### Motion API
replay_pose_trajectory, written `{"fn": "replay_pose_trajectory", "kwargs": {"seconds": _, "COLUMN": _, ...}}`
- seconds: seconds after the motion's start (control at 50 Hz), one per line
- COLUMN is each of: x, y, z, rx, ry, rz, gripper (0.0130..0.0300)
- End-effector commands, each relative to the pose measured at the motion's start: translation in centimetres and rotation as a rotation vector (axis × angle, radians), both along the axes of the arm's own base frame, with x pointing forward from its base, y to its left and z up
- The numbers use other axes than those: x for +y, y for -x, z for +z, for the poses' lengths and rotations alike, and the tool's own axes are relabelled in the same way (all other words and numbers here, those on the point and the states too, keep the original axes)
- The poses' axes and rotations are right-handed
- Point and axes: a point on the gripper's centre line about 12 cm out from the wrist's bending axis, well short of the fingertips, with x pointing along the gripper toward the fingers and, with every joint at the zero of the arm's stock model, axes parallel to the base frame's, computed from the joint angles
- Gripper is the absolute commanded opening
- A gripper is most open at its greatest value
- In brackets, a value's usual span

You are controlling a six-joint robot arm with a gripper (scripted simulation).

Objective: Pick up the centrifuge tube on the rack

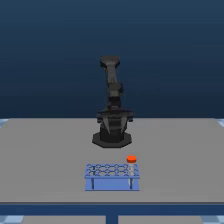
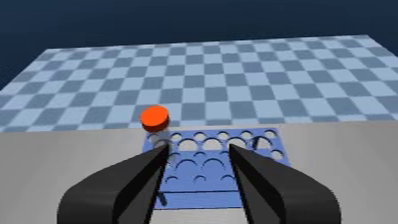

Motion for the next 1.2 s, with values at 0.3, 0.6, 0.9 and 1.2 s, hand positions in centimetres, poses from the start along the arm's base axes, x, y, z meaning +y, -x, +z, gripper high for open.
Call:
{"fn": "replay_pose_trajectory", "kwargs": {"seconds": 0.3, "x": 1.5, "y": -2.6, "z": -0.2, "rx": 0.041, "ry": 0.024, "rz": 0.010, "gripper": 0.0300}}
{"fn": "replay_pose_trajectory", "kwargs": {"seconds": 0.6, "x": 3.2, "y": -5.8, "z": -0.5, "rx": 0.095, "ry": 0.031, "rz": 0.009, "gripper": 0.0300}}
{"fn": "replay_pose_trajectory", "kwargs": {"seconds": 0.9, "x": 4.6, "y": -8.5, "z": -0.7, "rx": 0.141, "ry": 0.038, "rz": 0.008, "gripper": 0.0300}}
{"fn": "replay_pose_trajectory", "kwargs": {"seconds": 1.2, "x": 5.4, "y": -10.1, "z": -0.8, "rx": 0.167, "ry": 0.042, "rz": 0.007, "gripper": 0.0300}}
